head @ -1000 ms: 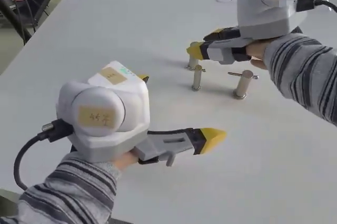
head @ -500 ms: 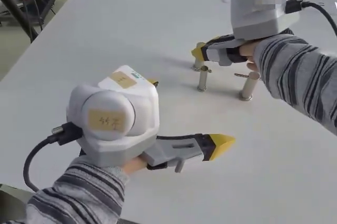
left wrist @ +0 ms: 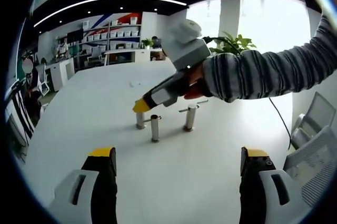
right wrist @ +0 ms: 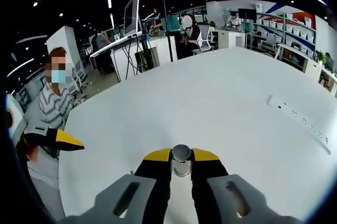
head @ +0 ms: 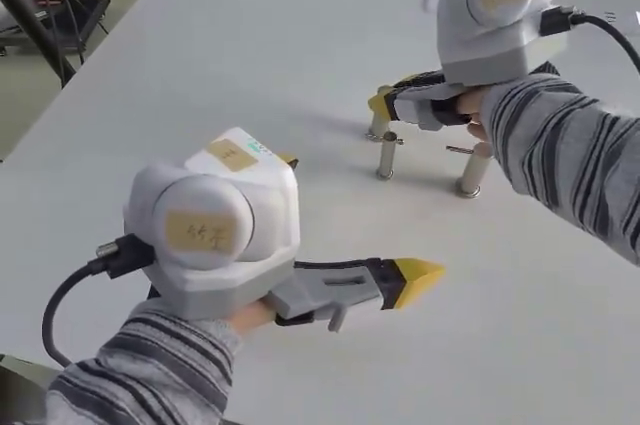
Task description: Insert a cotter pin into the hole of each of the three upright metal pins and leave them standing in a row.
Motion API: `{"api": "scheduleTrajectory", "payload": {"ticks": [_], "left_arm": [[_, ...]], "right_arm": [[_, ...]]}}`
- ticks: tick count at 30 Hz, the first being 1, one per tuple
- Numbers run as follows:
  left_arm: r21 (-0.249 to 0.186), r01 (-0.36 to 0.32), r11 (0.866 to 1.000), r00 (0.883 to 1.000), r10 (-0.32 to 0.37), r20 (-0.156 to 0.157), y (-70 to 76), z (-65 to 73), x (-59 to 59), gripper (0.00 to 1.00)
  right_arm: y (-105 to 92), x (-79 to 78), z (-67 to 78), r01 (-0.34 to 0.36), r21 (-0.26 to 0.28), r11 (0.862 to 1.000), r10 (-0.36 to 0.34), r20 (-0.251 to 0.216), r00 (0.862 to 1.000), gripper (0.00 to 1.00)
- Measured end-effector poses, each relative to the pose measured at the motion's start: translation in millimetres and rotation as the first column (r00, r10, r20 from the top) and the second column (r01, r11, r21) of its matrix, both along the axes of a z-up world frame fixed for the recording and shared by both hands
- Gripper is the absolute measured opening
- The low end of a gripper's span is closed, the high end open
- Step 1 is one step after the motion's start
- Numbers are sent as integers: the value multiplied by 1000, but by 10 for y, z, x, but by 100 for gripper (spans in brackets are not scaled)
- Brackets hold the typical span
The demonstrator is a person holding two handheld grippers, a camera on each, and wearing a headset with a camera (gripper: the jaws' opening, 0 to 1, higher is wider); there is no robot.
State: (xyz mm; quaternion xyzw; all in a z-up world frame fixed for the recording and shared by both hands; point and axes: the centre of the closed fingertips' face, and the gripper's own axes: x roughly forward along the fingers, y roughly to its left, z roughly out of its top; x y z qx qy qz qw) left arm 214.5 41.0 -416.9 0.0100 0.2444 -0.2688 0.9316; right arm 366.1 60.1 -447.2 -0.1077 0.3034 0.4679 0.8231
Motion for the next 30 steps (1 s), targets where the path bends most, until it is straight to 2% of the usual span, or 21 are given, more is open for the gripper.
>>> {"api": "scheduleTrajectory", "payload": {"ticks": [6,12,20,30], "left_arm": [[5,2,1000,1000,-2,0,11,3,-4,98],[0,3,1000,1000,-3,6,-8,33,-1,98],[7,13,1000,1000,-13,17,-44,78,-9,98],[11,24,1000,1000,-24,20,-90,91,-21,97]], "right_arm": [[-71,2,38,-8,-7,1000,8,17,1000,8],[-256,19,90,-11,-28,1000,12,25,1000,8],[-666,26,91,-9,-81,997,12,38,999,8],[-1172,22,101,31,-121,992,-26,43,999,8]]}}
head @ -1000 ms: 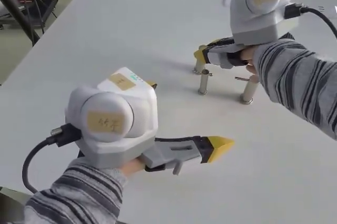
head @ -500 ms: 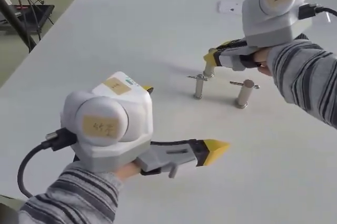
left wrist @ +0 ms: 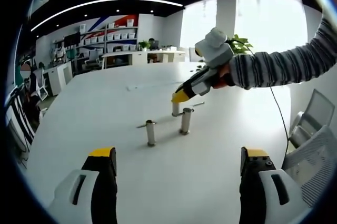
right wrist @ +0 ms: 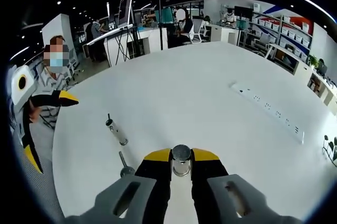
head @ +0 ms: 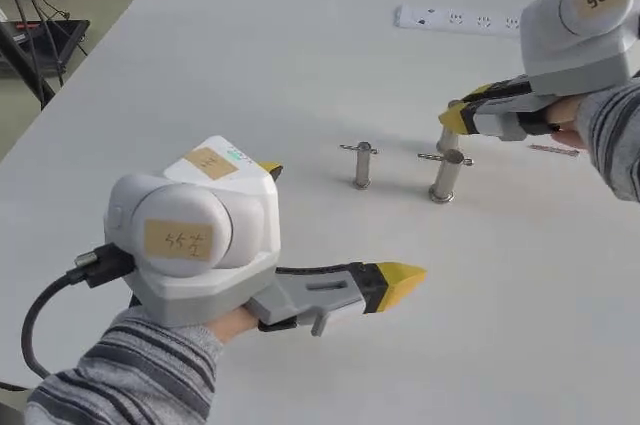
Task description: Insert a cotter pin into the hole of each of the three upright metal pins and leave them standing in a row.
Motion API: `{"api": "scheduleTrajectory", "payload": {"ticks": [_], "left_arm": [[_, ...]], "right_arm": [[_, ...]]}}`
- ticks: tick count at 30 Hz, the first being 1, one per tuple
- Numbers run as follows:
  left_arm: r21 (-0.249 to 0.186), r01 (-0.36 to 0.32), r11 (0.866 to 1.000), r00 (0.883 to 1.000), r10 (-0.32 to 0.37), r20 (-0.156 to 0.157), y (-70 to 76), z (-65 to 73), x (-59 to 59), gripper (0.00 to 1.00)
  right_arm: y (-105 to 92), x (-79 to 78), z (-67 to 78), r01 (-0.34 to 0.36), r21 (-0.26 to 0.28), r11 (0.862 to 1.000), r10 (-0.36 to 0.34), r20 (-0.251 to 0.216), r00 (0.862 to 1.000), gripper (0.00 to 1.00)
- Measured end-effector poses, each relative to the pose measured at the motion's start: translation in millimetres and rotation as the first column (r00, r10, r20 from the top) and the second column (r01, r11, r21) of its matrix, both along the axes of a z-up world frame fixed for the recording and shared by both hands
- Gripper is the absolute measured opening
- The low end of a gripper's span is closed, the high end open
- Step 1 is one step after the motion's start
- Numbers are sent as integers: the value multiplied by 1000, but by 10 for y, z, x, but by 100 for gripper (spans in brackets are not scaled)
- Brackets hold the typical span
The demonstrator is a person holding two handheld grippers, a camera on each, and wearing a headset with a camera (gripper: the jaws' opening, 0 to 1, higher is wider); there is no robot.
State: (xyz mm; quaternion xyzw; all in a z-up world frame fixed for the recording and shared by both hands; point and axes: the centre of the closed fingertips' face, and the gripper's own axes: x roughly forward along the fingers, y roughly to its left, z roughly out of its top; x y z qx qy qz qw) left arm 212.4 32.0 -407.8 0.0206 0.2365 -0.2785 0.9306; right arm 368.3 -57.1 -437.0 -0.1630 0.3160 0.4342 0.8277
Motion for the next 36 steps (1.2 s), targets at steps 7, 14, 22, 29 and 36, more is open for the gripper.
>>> {"api": "scheduleTrajectory", "payload": {"ticks": [7,14,22,29,36], "left_arm": [[1,4,1000,1000,-4,5,-26,15,11,97],[7,4,1000,1000,-4,-1,2,-1,-5,96],[6,11,1000,1000,-11,1,-14,9,-22,96],[9,18,1000,1000,-18,-1,-25,9,-49,96],[12,20,1000,1000,-20,-2,-20,13,-72,95]], "right_arm": [[-321,-10,-53,32,-18,999,-33,-8,999,8],[-520,-58,-46,38,-23,999,-38,-4,999,8],[-598,-226,-28,-50,-29,998,50,5,999,8],[-565,-456,-1,-143,-27,989,143,3,990,8],[-490,-715,10,-230,-21,973,230,-8,973,8]]}}
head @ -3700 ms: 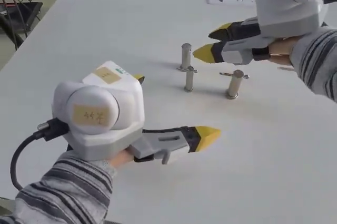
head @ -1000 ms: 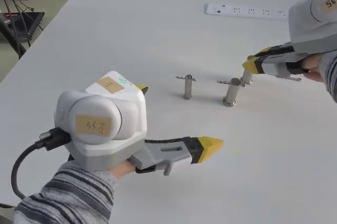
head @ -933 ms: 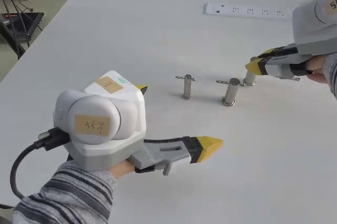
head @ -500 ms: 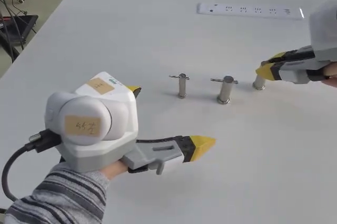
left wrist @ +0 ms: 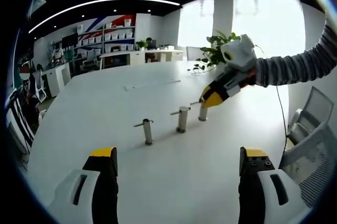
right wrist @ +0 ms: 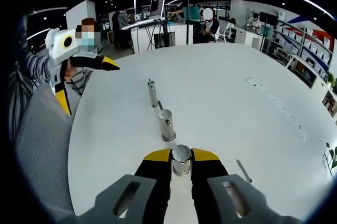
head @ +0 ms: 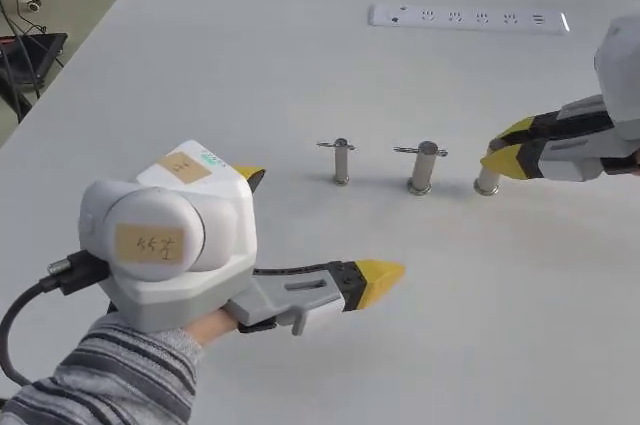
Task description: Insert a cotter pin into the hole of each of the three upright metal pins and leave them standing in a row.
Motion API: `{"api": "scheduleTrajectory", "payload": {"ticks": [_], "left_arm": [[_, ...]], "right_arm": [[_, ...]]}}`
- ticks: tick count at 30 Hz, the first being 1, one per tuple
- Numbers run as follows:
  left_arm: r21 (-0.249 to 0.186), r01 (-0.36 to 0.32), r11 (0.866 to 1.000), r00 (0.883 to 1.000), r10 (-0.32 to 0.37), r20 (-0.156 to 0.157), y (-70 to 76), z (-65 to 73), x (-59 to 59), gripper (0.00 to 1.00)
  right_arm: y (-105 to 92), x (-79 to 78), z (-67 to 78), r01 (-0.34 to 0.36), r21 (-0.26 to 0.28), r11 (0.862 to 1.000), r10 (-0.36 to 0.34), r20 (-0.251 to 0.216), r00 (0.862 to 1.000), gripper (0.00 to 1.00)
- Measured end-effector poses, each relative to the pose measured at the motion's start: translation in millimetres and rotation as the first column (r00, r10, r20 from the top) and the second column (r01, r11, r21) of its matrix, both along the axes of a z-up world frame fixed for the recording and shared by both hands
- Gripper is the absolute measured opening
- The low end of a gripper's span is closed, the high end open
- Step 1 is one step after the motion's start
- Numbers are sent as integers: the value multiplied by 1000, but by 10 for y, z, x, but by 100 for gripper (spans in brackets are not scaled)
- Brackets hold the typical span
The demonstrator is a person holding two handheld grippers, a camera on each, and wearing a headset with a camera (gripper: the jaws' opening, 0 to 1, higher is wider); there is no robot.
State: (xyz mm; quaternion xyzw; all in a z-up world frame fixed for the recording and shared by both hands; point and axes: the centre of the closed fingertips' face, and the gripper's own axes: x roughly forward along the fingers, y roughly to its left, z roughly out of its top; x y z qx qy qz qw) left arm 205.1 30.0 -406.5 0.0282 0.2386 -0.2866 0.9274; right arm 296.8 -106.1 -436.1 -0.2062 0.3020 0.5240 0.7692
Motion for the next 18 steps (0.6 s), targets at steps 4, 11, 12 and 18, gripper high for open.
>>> {"api": "scheduleTrajectory", "payload": {"ticks": [4,11,12,18], "left_arm": [[1,-3,1000,1000,3,1,9,7,-2,95],[4,-3,1000,1000,3,2,17,9,-11,95],[4,-3,1000,1000,3,2,18,9,-14,95],[3,-3,1000,1000,3,-2,18,3,-28,95]], "right_arm": [[43,-102,7,-40,11,999,40,-6,999,8],[142,-274,12,-90,20,996,90,-14,996,8],[174,-328,8,-113,18,993,113,-11,993,8],[271,-437,0,-150,30,988,150,-12,989,8]]}}
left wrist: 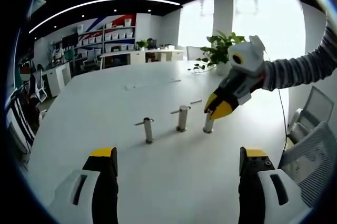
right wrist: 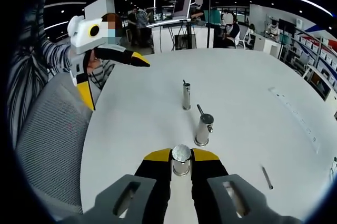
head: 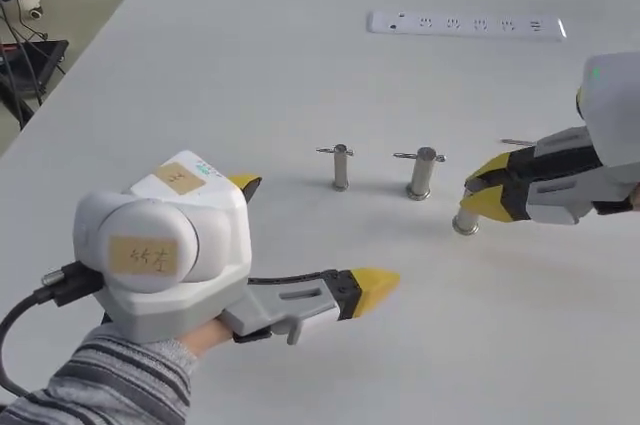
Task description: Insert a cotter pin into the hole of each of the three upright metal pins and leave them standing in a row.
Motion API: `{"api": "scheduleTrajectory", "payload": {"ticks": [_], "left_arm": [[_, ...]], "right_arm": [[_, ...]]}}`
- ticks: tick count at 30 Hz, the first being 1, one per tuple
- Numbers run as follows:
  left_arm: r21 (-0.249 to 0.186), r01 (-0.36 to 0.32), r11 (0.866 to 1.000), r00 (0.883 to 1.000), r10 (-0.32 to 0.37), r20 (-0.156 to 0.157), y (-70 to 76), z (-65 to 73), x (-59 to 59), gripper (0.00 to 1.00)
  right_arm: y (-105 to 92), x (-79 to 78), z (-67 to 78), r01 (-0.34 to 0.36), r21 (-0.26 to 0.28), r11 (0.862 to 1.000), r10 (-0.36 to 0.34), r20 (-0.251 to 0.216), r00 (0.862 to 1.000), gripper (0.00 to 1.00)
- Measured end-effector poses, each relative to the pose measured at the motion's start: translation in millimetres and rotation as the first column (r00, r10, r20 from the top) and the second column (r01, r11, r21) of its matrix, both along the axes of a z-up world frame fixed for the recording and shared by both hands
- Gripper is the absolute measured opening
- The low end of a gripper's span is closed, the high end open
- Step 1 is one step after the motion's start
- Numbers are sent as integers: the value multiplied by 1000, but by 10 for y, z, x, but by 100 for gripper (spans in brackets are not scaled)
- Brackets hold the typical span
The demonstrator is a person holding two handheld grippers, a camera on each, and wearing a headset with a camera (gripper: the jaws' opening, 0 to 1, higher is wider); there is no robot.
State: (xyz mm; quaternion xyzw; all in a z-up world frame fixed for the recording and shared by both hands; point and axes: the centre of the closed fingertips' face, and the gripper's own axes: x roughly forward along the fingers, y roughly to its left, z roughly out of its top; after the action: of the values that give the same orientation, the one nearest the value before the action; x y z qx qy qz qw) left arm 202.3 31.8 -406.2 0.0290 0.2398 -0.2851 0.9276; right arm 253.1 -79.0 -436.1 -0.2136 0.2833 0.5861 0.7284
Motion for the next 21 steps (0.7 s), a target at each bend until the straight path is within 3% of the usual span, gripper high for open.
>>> {"api": "scheduleTrajectory", "payload": {"ticks": [11,21], "left_arm": [[-2,3,1000,1000,-3,-2,-3,-4,-23,95],[-2,-1,1000,1000,1,-1,12,0,-33,95]], "right_arm": [[241,-177,-32,-47,18,999,47,6,999,8],[289,-236,-70,-78,22,997,78,14,997,8]]}}
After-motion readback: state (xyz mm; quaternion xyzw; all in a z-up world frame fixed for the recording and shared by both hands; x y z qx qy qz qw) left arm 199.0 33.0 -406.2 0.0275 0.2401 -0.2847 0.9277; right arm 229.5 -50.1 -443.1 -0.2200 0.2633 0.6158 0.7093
